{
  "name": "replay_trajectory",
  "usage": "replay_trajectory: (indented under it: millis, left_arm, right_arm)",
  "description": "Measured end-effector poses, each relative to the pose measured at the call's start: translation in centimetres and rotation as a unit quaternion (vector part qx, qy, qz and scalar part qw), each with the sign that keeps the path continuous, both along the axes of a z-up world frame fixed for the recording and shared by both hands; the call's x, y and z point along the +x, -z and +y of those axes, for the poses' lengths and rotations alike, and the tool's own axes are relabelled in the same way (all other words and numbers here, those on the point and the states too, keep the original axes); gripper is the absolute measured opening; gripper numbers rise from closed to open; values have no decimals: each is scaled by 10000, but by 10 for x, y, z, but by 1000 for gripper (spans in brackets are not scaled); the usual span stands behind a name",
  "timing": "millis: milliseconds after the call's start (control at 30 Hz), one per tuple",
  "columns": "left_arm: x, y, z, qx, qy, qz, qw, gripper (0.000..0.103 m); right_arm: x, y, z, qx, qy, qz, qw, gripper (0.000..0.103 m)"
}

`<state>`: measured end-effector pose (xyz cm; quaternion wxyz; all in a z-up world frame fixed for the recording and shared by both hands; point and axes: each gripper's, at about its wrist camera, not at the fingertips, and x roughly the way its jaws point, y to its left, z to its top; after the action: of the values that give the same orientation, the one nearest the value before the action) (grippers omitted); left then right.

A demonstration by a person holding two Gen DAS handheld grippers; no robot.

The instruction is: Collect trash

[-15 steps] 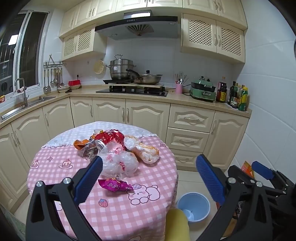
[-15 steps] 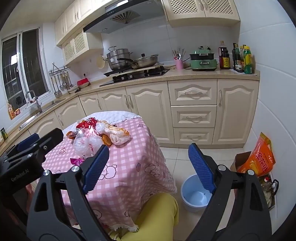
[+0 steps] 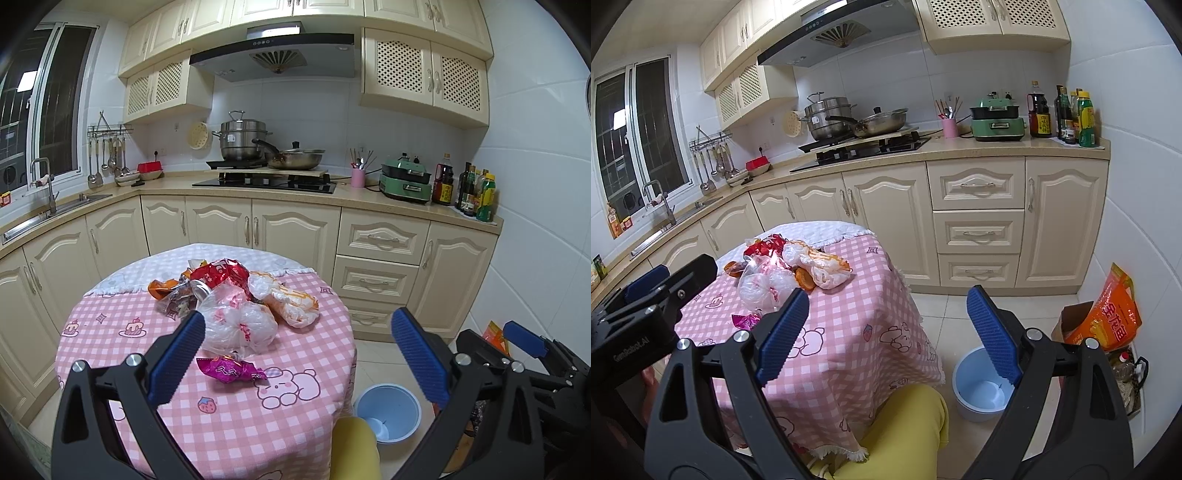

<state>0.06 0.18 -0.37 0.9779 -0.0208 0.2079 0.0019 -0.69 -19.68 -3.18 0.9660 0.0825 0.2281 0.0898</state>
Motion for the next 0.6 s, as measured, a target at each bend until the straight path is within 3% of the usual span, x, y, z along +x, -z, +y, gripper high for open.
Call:
replay_trajectory:
  millis: [600]
  left_arm:
    - [0, 0, 2, -9, -2, 11, 10000, 99]
  right_arm:
    - [1, 0, 2, -46, -20, 50, 10000, 86]
